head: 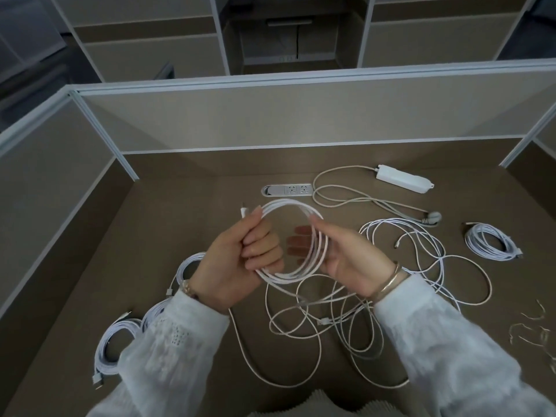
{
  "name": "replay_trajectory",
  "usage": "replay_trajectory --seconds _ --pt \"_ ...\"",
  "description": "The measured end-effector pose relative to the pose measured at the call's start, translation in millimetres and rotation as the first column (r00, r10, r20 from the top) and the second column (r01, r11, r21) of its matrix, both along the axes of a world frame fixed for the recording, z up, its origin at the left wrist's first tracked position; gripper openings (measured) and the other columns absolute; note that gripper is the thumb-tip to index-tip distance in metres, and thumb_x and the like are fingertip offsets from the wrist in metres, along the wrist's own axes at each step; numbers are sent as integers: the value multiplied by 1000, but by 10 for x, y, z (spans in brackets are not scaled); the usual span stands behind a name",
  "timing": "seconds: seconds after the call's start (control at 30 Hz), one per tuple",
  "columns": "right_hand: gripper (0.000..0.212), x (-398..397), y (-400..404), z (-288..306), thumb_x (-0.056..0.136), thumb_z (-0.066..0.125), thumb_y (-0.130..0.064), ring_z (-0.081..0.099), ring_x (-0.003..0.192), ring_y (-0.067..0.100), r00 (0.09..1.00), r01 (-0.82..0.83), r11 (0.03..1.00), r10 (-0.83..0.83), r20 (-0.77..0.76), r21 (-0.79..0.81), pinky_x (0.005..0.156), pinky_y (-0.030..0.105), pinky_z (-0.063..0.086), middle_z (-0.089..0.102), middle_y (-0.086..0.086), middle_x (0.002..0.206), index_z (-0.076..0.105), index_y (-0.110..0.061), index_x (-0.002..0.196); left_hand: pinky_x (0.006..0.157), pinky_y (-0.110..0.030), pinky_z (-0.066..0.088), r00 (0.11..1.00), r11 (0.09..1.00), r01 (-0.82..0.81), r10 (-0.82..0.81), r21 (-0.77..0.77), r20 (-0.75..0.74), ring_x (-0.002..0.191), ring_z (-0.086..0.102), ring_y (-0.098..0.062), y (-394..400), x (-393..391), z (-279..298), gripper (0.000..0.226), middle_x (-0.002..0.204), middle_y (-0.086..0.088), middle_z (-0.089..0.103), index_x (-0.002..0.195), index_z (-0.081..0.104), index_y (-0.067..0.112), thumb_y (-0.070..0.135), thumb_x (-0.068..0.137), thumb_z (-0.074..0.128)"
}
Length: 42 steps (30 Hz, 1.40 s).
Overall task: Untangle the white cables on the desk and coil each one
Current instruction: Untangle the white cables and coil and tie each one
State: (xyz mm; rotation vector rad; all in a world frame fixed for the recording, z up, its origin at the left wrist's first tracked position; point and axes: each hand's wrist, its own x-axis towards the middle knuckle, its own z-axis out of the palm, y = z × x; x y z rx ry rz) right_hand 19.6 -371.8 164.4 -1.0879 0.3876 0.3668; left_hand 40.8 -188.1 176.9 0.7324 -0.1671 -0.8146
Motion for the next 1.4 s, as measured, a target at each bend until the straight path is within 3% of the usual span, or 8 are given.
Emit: replay_trajectory --seconds 0.1,0.4,0.63,0.7,0.83,0.93,1.13,1.4 --pt "18 19 -43 26 76 61 -25 45 40 12 1000 -1 979 -4 23 206 53 30 53 41 -3 44 61 -7 72 52 -25 41 999 996 -27 29 82 -25 40 21 -9 5 0 -51 46 48 6 17 55 33 19 34 98 40" --pt "42 97 31 -76 92 50 -43 15 34 5 997 37 987 -46 59 154 34 16 18 16 -8 46 41 -19 59 41 -20 21 959 937 -244 271 250 -82 35 19 -6 -122 -11 -83 42 45 8 19 59 46 16 42 91 46" --pt "66 -68 216 -398 73 70 -47 60 109 27 982 -140 958 103 157 250 100 38 46 64 13 119 56 -6 124 35 -18 13 925 908 -358 377 217 -49 43 4 -9 -55 120 63 50 46 9 13 54 32 22 44 98 38" --pt "59 -116 231 -567 71 79 -27 59 113 23 910 -327 944 329 252 -50 101 33 45 64 11 121 59 -6 122 36 -18 11 917 903 -388 399 187 -24 45 3 -9 -16 157 150 50 53 7 6 55 31 22 44 99 37" --pt "9 -46 174 -843 86 67 -11 65 82 10 779 -342 652 600 184 -677 85 28 50 70 2 87 68 -16 93 38 -19 11 894 880 -447 445 160 45 45 3 -10 60 231 316 49 50 8 8 57 29 22 44 100 36" --pt "23 88 -104 -961 91 60 -16 65 71 19 807 -225 453 582 95 -863 71 30 48 70 7 74 60 -24 70 37 -19 13 867 845 -499 486 193 115 41 6 -8 173 310 372 52 45 9 16 54 31 23 45 101 34" --pt "31 313 -876 -855 91 62 -26 58 52 12 975 46 464 171 141 -885 62 30 44 68 7 61 68 -12 64 37 -20 16 787 741 -617 585 265 195 40 12 -8 383 443 282 50 48 8 15 57 28 22 44 102 35" --pt "40 424 -1347 -163 86 62 -32 56 62 36 891 443 -26 126 436 -896 61 32 32 58 23 58 54 -9 54 42 -22 14 758 701 -651 622 292 195 40 13 -8 400 454 97 49 48 7 16 59 29 22 41 103 35"
